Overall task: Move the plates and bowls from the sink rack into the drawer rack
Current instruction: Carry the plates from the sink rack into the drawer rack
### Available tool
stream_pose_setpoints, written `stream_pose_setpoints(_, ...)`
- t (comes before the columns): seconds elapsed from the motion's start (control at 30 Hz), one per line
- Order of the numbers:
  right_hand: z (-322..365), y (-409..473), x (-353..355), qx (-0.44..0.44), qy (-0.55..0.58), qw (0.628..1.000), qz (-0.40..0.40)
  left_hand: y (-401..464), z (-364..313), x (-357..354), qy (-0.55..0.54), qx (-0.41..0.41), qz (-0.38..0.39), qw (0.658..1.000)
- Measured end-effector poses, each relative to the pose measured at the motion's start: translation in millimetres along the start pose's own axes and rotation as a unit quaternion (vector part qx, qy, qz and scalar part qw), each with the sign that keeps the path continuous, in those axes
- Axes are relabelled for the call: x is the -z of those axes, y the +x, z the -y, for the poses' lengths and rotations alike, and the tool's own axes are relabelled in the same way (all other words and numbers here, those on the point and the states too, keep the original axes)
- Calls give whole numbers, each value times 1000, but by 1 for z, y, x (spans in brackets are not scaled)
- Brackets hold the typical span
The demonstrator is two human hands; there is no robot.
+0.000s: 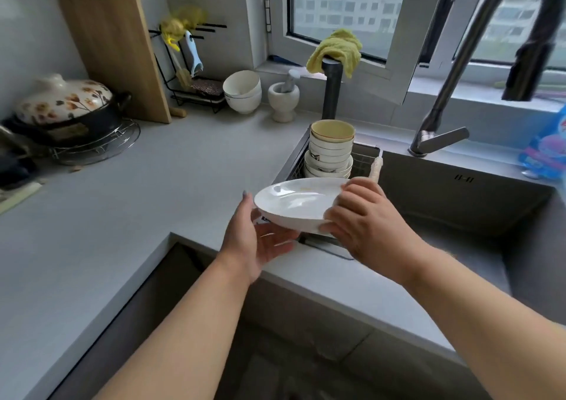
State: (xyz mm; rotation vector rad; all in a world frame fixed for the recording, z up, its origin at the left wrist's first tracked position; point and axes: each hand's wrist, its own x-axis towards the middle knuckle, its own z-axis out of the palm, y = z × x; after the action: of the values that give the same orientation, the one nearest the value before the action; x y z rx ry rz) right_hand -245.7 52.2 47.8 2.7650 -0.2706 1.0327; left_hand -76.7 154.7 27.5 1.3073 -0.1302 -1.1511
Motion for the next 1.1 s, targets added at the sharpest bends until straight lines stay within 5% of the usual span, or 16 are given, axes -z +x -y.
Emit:
stream_pose_setpoints(0.1,36,-17,15,30,11,999,17,-35,7,9,-74,30,40,996)
stream_pose_setpoints(0.23,69,-38,39,16,114,992,57,-86,37,25,-85,-4,-18,996)
stream_pose_setpoints(0.47,125,-59,73,-139,211,966,60,-177,71,56,-107,-39,-89,989)
stream_pose_setpoints(0.63,170,-58,82,-292,263,913,108,-243,80,89,-137,-71,-157,975)
stream_pose_setpoints(0.73,202,-51,84,-386,366,833,149,-274,86,115,-158,-90,-204,962)
stream_pose_setpoints(0.87,260,-40,92,-498,648,540,203,-310,99,151,-187,-99,-241,947)
stream_pose_setpoints(0.93,286,-36,95,-517,703,446,202,-326,108,171,-202,-91,-253,942)
stream_pose_setpoints(1.1,360,-27,90,-498,700,456,233,-374,134,239,-214,-76,-295,928)
